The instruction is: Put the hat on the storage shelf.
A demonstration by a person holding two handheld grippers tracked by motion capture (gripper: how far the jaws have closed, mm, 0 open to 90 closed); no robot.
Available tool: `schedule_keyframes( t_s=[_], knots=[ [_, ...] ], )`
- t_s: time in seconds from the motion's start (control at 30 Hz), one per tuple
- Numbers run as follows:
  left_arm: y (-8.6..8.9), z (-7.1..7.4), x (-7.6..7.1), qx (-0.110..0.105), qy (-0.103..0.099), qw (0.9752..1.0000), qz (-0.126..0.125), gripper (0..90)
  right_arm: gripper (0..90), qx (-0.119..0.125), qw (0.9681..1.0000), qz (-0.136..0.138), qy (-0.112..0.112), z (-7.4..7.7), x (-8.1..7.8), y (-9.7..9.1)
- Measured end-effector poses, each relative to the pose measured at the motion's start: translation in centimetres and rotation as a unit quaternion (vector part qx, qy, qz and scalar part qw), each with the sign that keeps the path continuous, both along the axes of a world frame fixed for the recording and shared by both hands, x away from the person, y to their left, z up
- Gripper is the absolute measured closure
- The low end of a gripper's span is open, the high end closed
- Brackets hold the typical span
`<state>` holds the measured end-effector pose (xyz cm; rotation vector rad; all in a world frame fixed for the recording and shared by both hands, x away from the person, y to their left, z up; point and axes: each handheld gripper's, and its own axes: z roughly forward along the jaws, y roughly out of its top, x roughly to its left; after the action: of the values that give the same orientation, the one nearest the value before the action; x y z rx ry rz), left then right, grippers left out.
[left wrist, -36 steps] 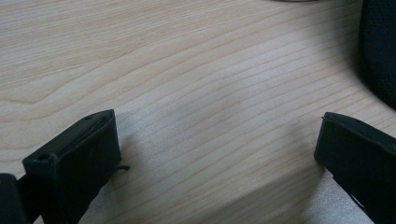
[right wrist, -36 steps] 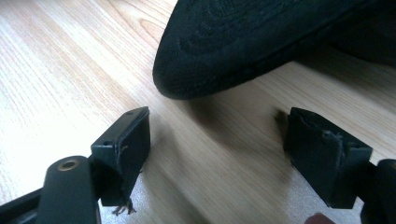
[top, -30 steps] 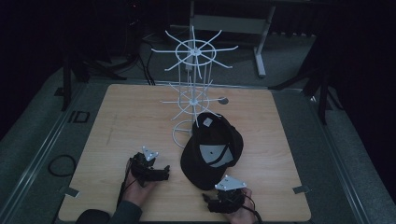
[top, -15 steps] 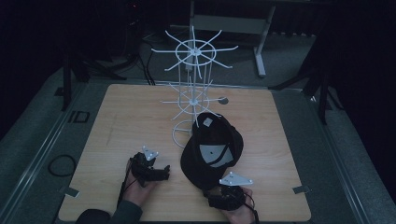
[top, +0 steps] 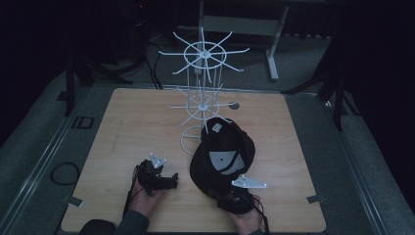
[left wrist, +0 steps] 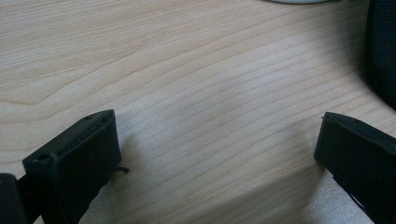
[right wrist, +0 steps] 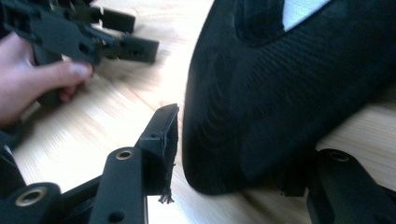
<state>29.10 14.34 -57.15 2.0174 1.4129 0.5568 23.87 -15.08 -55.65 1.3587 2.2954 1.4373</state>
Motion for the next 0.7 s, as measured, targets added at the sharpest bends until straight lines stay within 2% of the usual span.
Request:
schedule_keyframes(
  t_s=[0.03, 0.07, 0.1, 0.13, 0.3, 0.47, 0.6, 0.7],
  knots=[
    [0.0, 0.0, 0.0, 0.0, 0.0, 1.0, 0.0, 0.1, 51.0, 0.018, 0.9998, -0.001, 0.011, -0.15, 0.31, 0.23],
    [0.0, 0.0, 0.0, 0.0, 0.0, 1.0, 0.0, 0.2, 51.0, 0.018, 0.9998, -0.001, 0.011, -0.15, 0.31, 0.23],
    [-0.01, 0.0, 0.01, 0.0, 0.0, 1.0, 0.0, 0.2, 54.0, 0.031, 0.9993, -0.007, 0.021, -0.37, 0.51, 0.42],
    [-0.01, 0.0, 0.01, 0.0, 0.0, 1.0, 0.0, 0.1, 56.0, 0.033, 0.9992, -0.009, 0.022, -0.43, 0.6, 0.53],
    [-0.05, 0.01, 0.04, 0.0, 0.001, 1.0, 0.001, 0.1, 64.3, 0.052, 0.9982, -0.022, 0.021, -0.43, 0.94, 0.62],
    [-0.08, 0.0, 0.07, 0.0, 0.0, 1.0, 0.001, 0.1, 65.7, 0.072, 0.9965, -0.032, 0.029, -0.48, 1.09, 0.5],
    [-0.08, 0.0, 0.07, 0.0, 0.0, 1.0, 0.001, 0.2, 71.4, 0.084, 0.9952, -0.044, 0.026, -0.44, 1.19, 0.46],
    [-0.08, 0.0, 0.06, 0.0, 0.0, 1.0, 0.001, 0.2, 79.1, 0.098, 0.9934, -0.052, 0.027, -0.29, 1.14, 0.35]
  ],
)
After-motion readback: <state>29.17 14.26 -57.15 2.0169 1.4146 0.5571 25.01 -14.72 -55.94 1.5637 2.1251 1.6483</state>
